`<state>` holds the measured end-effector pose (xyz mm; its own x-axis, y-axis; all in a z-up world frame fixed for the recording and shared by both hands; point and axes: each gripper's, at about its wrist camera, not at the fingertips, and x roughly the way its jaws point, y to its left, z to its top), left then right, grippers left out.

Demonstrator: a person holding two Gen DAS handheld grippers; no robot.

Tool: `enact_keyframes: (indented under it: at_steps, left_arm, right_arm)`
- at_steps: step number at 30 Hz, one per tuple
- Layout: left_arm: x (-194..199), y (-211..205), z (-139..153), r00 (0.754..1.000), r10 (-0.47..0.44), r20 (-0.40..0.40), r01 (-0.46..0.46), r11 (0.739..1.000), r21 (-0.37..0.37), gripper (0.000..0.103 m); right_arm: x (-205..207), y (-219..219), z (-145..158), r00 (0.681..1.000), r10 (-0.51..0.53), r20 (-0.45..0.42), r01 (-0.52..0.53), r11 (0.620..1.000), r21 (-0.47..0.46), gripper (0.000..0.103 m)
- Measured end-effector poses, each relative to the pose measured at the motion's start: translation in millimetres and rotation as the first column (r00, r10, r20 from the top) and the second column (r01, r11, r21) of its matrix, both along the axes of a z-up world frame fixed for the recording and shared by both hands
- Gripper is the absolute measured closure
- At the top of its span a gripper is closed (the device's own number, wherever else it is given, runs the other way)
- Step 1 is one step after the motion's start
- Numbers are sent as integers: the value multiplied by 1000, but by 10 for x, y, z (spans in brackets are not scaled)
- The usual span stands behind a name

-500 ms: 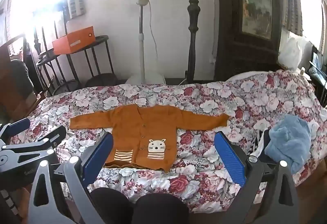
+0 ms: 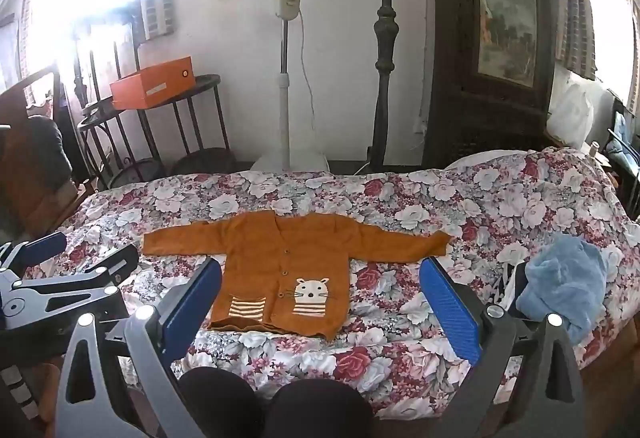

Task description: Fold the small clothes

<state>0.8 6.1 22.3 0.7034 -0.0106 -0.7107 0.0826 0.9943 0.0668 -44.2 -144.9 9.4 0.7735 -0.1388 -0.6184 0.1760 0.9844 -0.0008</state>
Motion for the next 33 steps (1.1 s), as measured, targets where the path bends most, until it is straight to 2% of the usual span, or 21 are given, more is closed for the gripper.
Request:
enact_keyframes:
  at_steps: [2, 4, 7, 33]
  left_arm:
    - [2, 12, 44, 1000, 0, -1, 0, 1000, 1, 5]
    - [-10, 12, -92, 1000, 0, 4, 0, 1000, 2, 5]
    - [-19, 15, -106, 1000, 2, 10, -2, 1000, 8, 5]
    - [-39, 17, -114, 1000, 4, 12, -4, 1000, 18, 5]
  right_arm:
    - [4, 2, 5, 1000, -1, 1, 1, 1000, 1, 4]
    - [0, -5, 1, 1000, -1, 4, 1, 1000, 4, 4]
    - [5, 4, 35, 1000, -1, 5, 1, 1000, 4, 4]
    - [-15, 6, 57, 1000, 0, 10, -1, 1000, 14, 4]
